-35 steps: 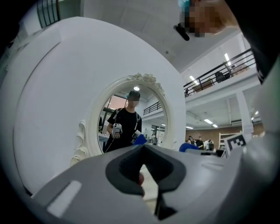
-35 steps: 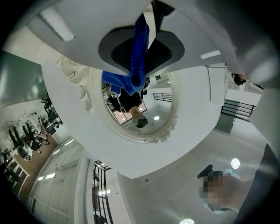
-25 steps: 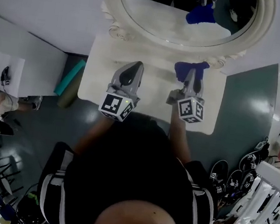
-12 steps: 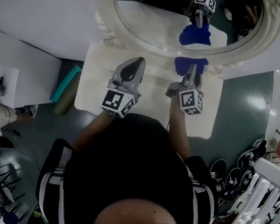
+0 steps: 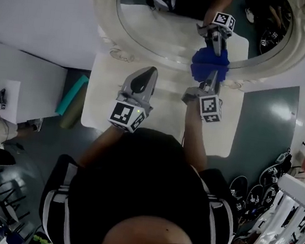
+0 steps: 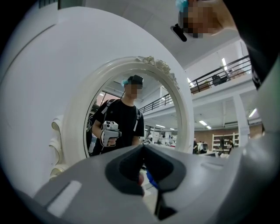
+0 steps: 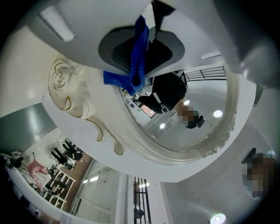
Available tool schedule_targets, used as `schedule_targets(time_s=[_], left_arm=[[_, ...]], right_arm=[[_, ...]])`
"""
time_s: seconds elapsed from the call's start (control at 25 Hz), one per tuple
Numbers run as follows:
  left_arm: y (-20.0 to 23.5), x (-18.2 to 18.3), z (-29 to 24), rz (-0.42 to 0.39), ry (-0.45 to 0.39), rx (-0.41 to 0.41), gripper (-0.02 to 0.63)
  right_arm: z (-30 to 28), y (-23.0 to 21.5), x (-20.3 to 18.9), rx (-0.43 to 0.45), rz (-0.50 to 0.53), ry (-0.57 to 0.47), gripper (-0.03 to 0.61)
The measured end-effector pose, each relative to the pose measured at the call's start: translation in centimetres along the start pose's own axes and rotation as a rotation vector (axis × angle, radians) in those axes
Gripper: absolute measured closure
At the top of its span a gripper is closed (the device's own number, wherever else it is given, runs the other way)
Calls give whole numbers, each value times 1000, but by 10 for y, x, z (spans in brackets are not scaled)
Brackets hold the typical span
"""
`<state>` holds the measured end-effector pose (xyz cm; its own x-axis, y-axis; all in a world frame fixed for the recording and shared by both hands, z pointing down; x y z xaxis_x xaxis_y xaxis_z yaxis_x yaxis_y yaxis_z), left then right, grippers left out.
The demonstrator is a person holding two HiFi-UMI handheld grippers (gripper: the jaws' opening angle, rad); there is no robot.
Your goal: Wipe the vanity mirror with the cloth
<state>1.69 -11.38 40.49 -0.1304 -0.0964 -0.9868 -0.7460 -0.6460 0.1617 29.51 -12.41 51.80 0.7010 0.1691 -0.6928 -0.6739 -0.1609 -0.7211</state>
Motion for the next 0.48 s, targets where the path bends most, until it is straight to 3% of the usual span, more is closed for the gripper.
schedule_targets(time_s=[0.36,0.48], left_arm=[[9,-3,-11,4,18,0,603],[10,-2,-11,5,15,0,603]], right_arm=[[-16,-4,2,53,-164,-105,533],[-16,-3,5,61,-170,-126,534]])
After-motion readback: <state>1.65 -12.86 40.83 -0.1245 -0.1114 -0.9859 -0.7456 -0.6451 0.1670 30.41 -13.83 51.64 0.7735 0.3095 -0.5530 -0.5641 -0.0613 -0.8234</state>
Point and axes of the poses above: the fingertips, and each gripper's own axes: z backward along the fingers, y to its left, x out of its top, the point moved 5 cm from there along z, backward along the fingers, and after that the axes turned 1 degree about y, right-handed, at the moved point
